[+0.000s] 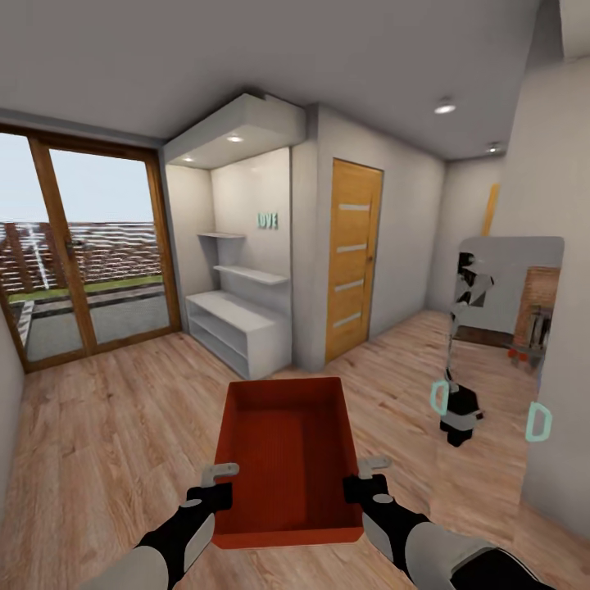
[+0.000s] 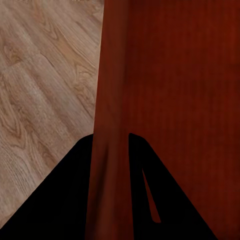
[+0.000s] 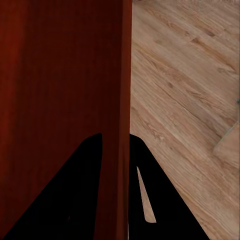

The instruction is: Move the two storage containers from the living room to the garage. In the garage, place one container on the floor and stack the other container on top of it (either order is fine).

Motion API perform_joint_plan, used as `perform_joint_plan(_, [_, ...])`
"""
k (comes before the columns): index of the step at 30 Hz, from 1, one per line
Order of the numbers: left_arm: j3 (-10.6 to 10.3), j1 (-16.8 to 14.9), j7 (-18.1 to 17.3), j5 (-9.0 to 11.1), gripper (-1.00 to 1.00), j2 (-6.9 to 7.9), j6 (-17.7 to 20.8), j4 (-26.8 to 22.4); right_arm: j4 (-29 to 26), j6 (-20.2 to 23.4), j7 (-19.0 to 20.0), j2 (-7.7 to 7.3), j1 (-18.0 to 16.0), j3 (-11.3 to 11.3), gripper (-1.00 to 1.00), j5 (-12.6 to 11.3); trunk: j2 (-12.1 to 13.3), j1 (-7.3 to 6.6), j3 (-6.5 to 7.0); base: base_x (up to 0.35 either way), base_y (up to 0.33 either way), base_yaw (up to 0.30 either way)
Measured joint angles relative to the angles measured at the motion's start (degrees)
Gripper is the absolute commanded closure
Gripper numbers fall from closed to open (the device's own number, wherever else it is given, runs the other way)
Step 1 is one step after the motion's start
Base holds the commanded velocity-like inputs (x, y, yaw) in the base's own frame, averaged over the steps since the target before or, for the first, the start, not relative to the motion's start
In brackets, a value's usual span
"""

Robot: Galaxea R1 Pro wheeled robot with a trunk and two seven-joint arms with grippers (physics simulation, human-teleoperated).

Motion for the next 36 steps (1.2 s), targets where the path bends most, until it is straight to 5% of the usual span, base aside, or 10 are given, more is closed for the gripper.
perform_joint_plan(36, [-0.05,0.0,-0.01,0.09,1.0,0.03,0.0,0.01,-0.01,0.02,-0.02,0.02,0.0,-0.03,1.0,0.04,0.0,0.0,0.0,0.322,0.016,0.0])
